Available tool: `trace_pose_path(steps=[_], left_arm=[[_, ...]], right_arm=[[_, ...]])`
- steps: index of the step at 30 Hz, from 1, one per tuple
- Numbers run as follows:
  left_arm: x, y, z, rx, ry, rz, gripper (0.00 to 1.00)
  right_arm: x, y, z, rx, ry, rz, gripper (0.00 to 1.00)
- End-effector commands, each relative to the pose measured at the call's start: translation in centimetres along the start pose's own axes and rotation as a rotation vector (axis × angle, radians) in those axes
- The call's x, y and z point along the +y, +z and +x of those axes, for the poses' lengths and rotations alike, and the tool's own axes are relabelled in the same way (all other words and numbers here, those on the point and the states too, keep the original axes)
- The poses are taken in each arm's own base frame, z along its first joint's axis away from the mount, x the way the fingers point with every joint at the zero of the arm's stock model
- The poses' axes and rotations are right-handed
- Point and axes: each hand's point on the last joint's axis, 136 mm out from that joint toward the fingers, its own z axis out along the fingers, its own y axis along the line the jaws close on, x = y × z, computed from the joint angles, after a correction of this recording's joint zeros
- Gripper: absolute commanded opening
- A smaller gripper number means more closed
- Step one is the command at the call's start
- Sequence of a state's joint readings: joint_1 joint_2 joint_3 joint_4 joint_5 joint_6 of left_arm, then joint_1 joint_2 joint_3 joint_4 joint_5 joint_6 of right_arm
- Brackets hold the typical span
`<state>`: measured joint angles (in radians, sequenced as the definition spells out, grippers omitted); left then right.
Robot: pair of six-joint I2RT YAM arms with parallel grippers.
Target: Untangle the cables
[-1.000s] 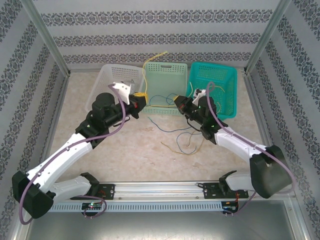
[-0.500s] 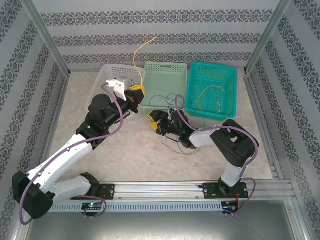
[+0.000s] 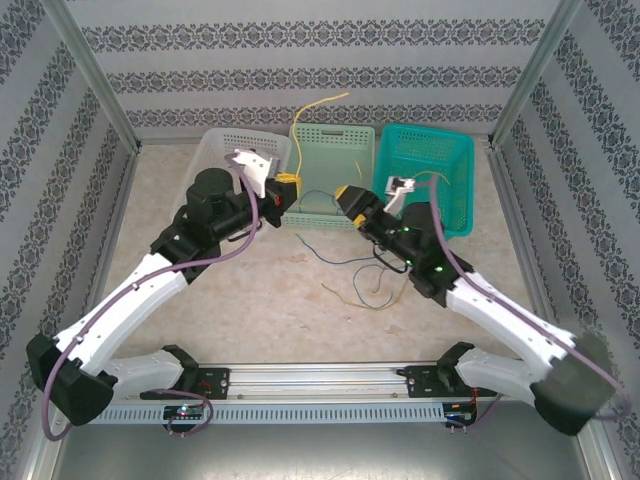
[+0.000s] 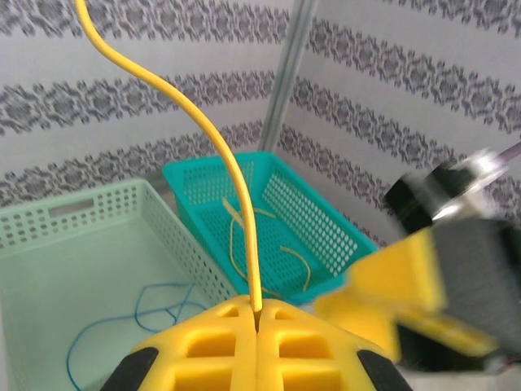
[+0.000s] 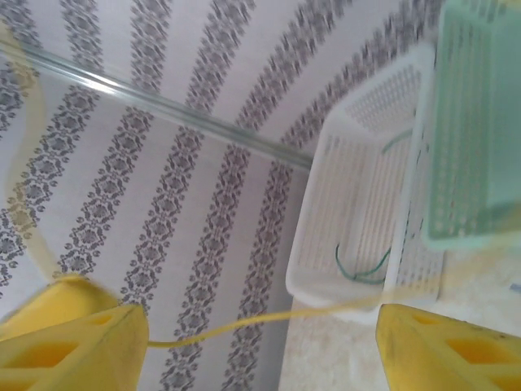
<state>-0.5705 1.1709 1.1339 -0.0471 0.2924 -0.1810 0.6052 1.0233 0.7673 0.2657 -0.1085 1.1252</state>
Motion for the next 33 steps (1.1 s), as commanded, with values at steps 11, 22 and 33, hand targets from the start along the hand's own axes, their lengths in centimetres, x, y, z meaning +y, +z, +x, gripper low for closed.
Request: trace_pose_path(steps=[11, 22, 33], left_arm=[[-1.2, 7.9, -0.8, 0.007, -0.067, 0.147, 0.02], [-0.6, 18.9, 0.0, 0.123, -0.094, 0.244, 0.02], [1.3, 27.8, 4.8, 0.298, -0.164, 0.255, 0.02]], right_arm=[[-8.1, -9.1, -4.5, -0.184, -0.094, 0.325, 0.77], [-13.1, -14.0, -5.7, -0.241, -0.075, 0.533, 0.77], [-18.3, -14.8, -3.2, -0.131, -0.082, 0.696, 0.77]])
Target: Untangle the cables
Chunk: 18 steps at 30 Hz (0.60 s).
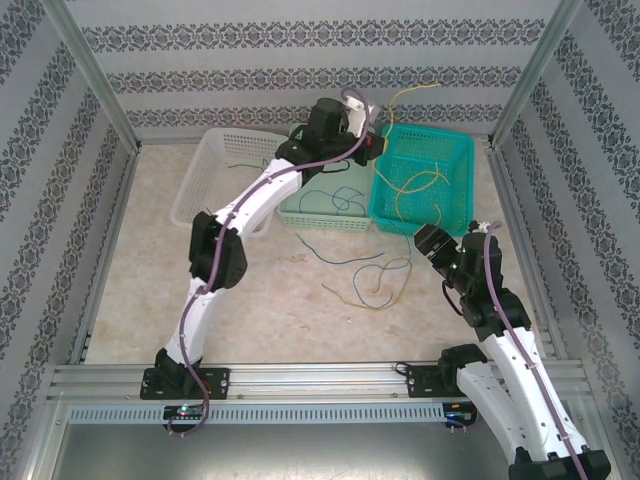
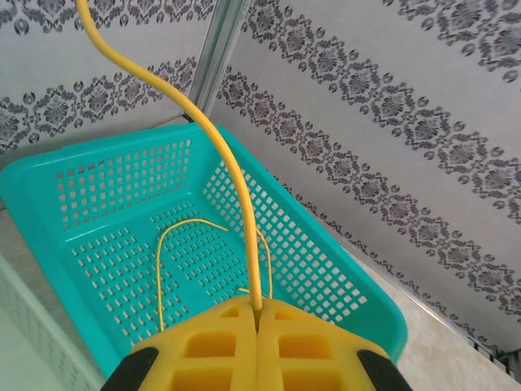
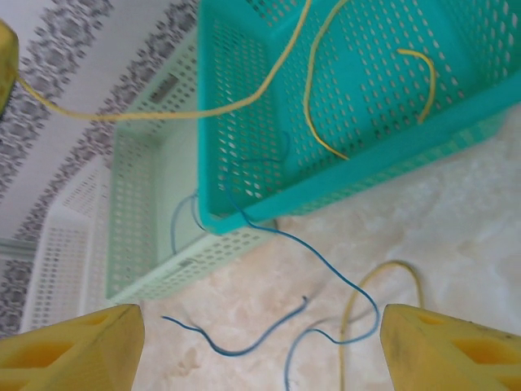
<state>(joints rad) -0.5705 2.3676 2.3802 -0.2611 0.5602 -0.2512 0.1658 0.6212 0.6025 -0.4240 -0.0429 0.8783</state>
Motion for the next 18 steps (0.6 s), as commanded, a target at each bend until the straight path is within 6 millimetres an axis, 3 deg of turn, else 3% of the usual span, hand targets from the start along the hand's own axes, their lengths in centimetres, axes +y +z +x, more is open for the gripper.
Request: trace_pose_path(steps=[1, 8, 16, 18], left_arm=[[-0.5, 1.3, 2.0, 0.089, -0.061, 0.023, 0.02], [1.8, 3.7, 5.7, 0.154, -0.159, -0.002, 0.08], [1.7, 4.2, 6.1, 0.152, -0.175, 0.022, 0.37], [1.8, 4.2, 6.0, 0.15, -0.182, 0.014, 0.54]], right_arm=[[-2.5, 0.5, 1.6, 0.045, -0.023, 0.072, 0.77], [-4.1, 0.4, 2.4, 0.046, -0.002, 0.109, 0.77], [-5.8, 3.1, 4.7, 0.145, -0.03, 0.151, 0.75], [-5.9, 3.9, 5.1, 0.186, -0.064, 0.165, 0.74]])
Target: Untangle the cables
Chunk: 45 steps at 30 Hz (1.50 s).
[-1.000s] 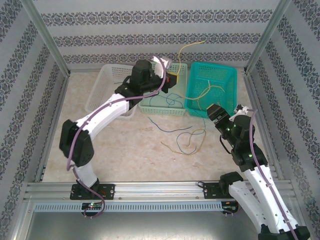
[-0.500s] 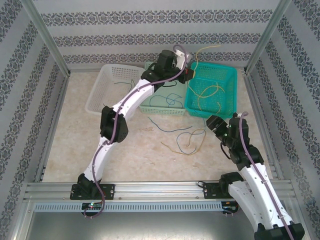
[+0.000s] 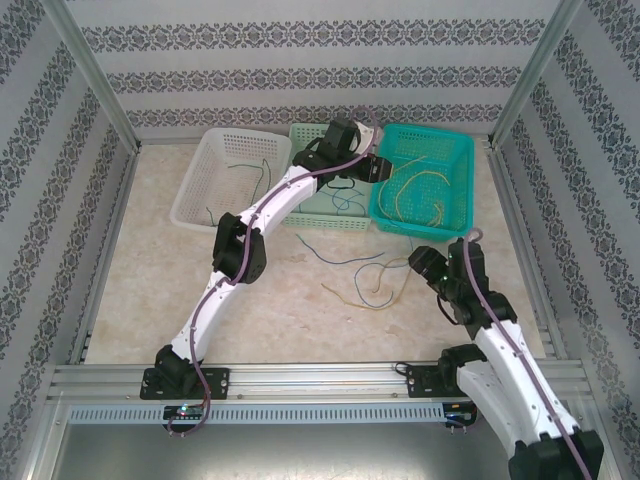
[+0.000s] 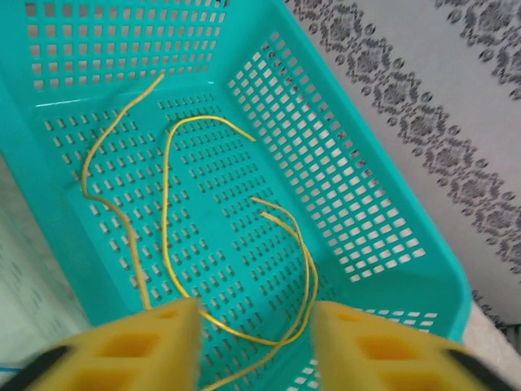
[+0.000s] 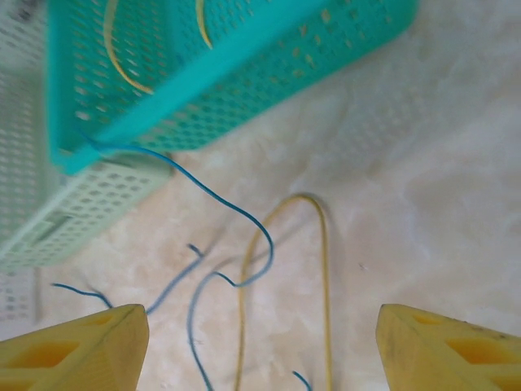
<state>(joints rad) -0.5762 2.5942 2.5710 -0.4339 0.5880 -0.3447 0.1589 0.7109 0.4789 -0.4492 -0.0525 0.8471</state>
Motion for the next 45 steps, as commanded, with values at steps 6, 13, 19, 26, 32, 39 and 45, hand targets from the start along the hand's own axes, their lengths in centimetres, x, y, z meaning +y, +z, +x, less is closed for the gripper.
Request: trace_pose_path(steps=[6, 13, 19, 26, 32, 39, 45], left_arm=[[-3.5, -2.4, -2.2, -0.025, 0.029, 0.041, 0.77], [-7.4, -7.0, -4.6, -0.058, 0.081, 0.068, 1.0], [-9.2, -10.5, -4.6, -0.09, 0.069, 0.082, 1.0], [-8.8, -15.9, -3.5, -0.174, 0.036, 0.074, 1.0], [-4.7, -19.7, -0.7, -0.203, -0.079, 0.008, 1.0], [-1.5, -22.7, 2.3, -0.201, -0.138, -0.085, 1.0], [-0.7, -25.5, 2.8, -0.253, -0.121, -0.157, 1.0]], right_arm=[[1.5, 2.5, -1.1, 0.055, -0.17, 0.038, 0.77], [2.8, 5.2, -1.8, 0.091, -0.218, 0.043, 0.78], [3.0, 8.0, -2.0, 0.127, -0.256, 0.086, 0.74], [5.5, 8.3, -2.1, 0.094, -0.364, 0.068, 0.19], [11.1, 3.5, -1.3, 0.017, -0.522, -0.057, 0.0], [17.7, -4.1, -2.9, -0.072, -0.599, -0.261, 0.0], [22.8, -8.6, -4.9, -0.141, -0.643, -0.4, 0.0]])
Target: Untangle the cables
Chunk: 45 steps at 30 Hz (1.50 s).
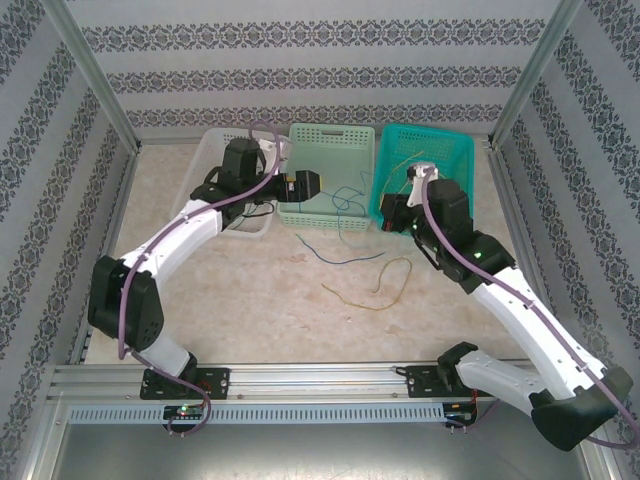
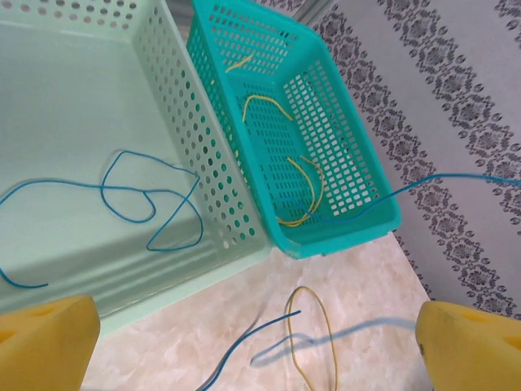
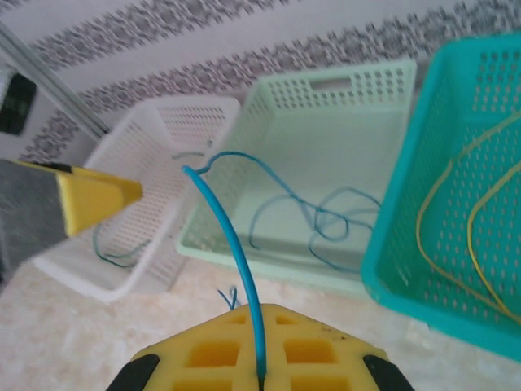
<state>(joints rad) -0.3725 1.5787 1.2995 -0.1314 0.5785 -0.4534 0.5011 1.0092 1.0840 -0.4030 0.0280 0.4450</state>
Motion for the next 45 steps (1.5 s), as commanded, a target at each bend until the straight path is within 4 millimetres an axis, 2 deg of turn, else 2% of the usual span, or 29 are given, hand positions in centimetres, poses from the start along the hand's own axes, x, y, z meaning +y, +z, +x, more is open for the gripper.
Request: trace_pose_path(steps=[1, 6, 10, 13, 16, 21, 24, 29, 33, 37, 38, 39, 40, 41, 43, 45], left_arm=[[-0.3, -2.4, -2.4, -0.108, 0.049, -0.018, 1.0], [0.8, -3.8, -2.0, -0.129, 0.041, -0.062, 1.0], [1.7, -5.0, -1.7, -0.155, 0.032, -0.097, 1.0], [2.2, -5.6, -1.4, -0.162, 0.026, -0.112, 1.0], [2.7, -5.9, -0.9, -0.154, 0.016, -0.125, 1.0], [3.4, -6.2, 0.1, -0.139, 0.002, -0.142, 1.0], [3.9, -6.5, 0.5, -0.138, -0.005, -0.156, 1.0], [4.4, -6.6, 0.9, -0.134, -0.019, -0.165, 1.0], [4.2, -6.6, 1.5, -0.117, -0.029, -0.145, 1.0], [4.5, -6.4, 2.7, -0.084, -0.044, -0.146, 1.0], [4.6, -6.4, 3.1, -0.077, -0.049, -0.149, 1.0], [4.8, -6.4, 3.4, -0.072, -0.055, -0.151, 1.0], [4.9, -6.4, 3.7, -0.066, -0.059, -0.154, 1.0], [5.0, -6.4, 4.0, -0.058, -0.062, -0.157, 1.0], [5.0, -6.4, 4.3, -0.048, -0.062, -0.159, 1.0], [5.2, -6.4, 4.7, -0.038, -0.063, -0.164, 1.0]], right_arm=[[1.7, -0.6, -1.7, -0.004, -0.048, -0.043, 0.0], [4.8, -1.4, -6.9, -0.098, -0.051, -0.118, 0.0], [6.1, -1.1, -10.6, -0.158, -0.074, -0.127, 0.0], [5.9, 1.0, -12.1, -0.15, -0.073, -0.107, 0.0], [4.8, 4.3, -12.7, -0.125, -0.032, -0.09, 0.0], [1.3, 10.5, -12.0, -0.082, 0.013, -0.014, 0.0], [-0.4, 14.7, -10.7, -0.046, 0.072, -0.019, 0.0], [-2.7, 22.0, -6.8, 0.071, 0.126, -0.001, 0.0], [-4.1, 26.1, -3.5, 0.173, 0.173, 0.023, 0.0], [-5.1, 28.4, -0.6, 0.29, 0.223, 0.045, 0.19], [-5.4, 28.9, 0.4, 0.334, 0.229, 0.052, 0.31], [-5.5, 29.2, 1.0, 0.372, 0.226, 0.06, 0.5], [-5.7, 29.2, 1.3, 0.397, 0.223, 0.067, 0.62], [-5.6, 29.3, 1.6, 0.421, 0.21, 0.067, 0.69], [-5.0, 28.7, 1.0, 0.427, 0.186, 0.045, 0.74], [-3.6, 27.5, -0.5, 0.391, 0.151, 0.008, 0.79]])
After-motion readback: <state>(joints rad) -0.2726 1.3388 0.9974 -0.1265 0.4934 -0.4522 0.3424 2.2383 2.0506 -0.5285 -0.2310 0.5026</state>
